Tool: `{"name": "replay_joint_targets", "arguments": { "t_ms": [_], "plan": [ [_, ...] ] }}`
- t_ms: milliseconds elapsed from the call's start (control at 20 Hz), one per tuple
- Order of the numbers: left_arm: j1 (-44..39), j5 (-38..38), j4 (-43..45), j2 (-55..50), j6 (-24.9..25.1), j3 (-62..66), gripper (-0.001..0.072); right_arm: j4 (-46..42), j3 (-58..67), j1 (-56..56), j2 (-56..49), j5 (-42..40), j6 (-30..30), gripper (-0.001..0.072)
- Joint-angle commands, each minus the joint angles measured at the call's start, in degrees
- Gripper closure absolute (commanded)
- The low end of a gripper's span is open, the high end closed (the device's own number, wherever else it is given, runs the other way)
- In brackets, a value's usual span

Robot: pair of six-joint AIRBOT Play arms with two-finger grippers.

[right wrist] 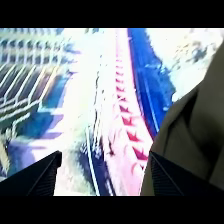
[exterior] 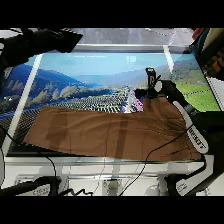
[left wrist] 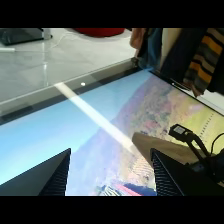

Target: Fold the clothes and pants, and hang the long-sleeved shirts on hangers.

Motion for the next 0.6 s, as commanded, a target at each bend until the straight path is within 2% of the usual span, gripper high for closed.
{"name": "replay_joint_targets", "arguments": {
  "t_ms": [0, 300, 400, 550],
  "plan": [
    [0.4, -0.2, 0.2, 0.3, 0.0, 0.0, 0.0129, -3.5, 6.9, -1.6, -5.0, 5.7, 7.2, 0.0119],
    [0.4, -0.2, 0.2, 0.3, 0.0, 0.0, 0.0129, -6.5, 10.6, -5.4, -7.8, 6.9, 14.7, 0.0119],
    [0.4, -0.2, 0.2, 0.3, 0.0, 0.0, 0.0129, -6.4, 10.6, -6.4, -8.3, 6.8, 14.7, 0.0117],
    [0.4, -0.2, 0.2, 0.3, 0.0, 0.0, 0.0129, -5.9, 10.6, -6.7, -9.3, 6.1, 14.0, 0.001]
  ]
}}
